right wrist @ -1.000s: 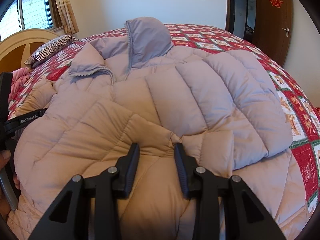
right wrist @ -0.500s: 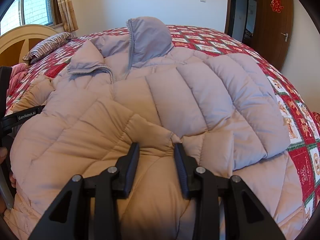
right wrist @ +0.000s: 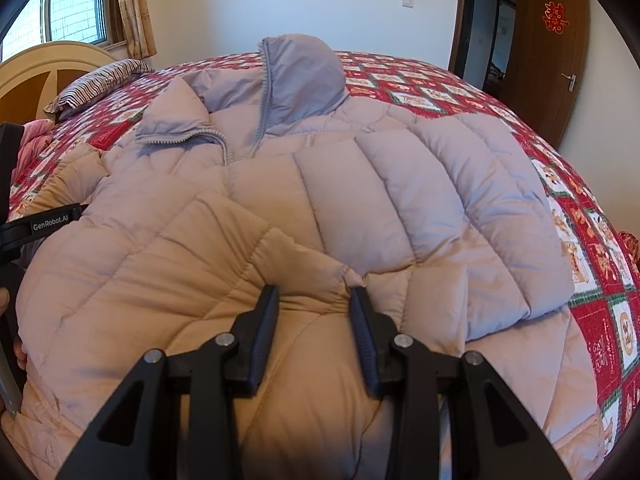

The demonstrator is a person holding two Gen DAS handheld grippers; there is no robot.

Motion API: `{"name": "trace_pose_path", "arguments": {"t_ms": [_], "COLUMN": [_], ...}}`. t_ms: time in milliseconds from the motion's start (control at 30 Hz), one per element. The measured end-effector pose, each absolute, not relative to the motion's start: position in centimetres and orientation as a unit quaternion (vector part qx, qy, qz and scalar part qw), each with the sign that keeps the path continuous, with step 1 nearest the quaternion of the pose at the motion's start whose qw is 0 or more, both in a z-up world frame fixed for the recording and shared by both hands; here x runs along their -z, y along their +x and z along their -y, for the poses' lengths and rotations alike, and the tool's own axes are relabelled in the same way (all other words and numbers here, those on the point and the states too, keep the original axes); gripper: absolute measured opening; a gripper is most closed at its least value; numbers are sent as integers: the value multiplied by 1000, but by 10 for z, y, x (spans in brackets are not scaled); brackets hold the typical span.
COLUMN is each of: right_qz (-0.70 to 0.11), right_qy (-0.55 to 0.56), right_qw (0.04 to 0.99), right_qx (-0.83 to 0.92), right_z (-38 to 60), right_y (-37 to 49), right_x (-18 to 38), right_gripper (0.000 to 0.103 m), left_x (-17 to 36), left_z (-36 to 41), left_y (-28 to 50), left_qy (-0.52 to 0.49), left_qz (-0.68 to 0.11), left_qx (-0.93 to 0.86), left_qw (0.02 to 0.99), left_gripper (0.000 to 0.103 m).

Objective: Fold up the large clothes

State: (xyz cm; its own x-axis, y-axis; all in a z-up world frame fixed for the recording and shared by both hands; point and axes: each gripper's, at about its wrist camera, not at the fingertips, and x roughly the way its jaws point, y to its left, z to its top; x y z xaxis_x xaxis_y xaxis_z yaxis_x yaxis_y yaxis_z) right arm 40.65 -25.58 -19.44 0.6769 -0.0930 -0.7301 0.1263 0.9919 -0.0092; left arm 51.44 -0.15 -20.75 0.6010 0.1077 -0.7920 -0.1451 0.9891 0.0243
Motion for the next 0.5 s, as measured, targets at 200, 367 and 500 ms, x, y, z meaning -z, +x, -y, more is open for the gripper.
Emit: {"name": "trace_pose_path", "arguments": {"t_ms": [200,367,500], "right_qz": [-398,-428,-428], "right_qy": [32,49,64], "right_qw": [915,902,901], "right_qx": [51,3,-35], "right_z": [260,267,277], "right_y": [405,401,407], "right_x": [193,176,151], "right_gripper": [40,74,99], "left_x": [197,147,105], "left_z": [-3,-8,0], "left_y": [512,497,521], "left_qy": [-12,-2,2], "left_qz": [-461,-421,-383], "left_qx": [-62,-56,-35], "left_qw": [885,905,923], "left_gripper": [102,102,102]}}
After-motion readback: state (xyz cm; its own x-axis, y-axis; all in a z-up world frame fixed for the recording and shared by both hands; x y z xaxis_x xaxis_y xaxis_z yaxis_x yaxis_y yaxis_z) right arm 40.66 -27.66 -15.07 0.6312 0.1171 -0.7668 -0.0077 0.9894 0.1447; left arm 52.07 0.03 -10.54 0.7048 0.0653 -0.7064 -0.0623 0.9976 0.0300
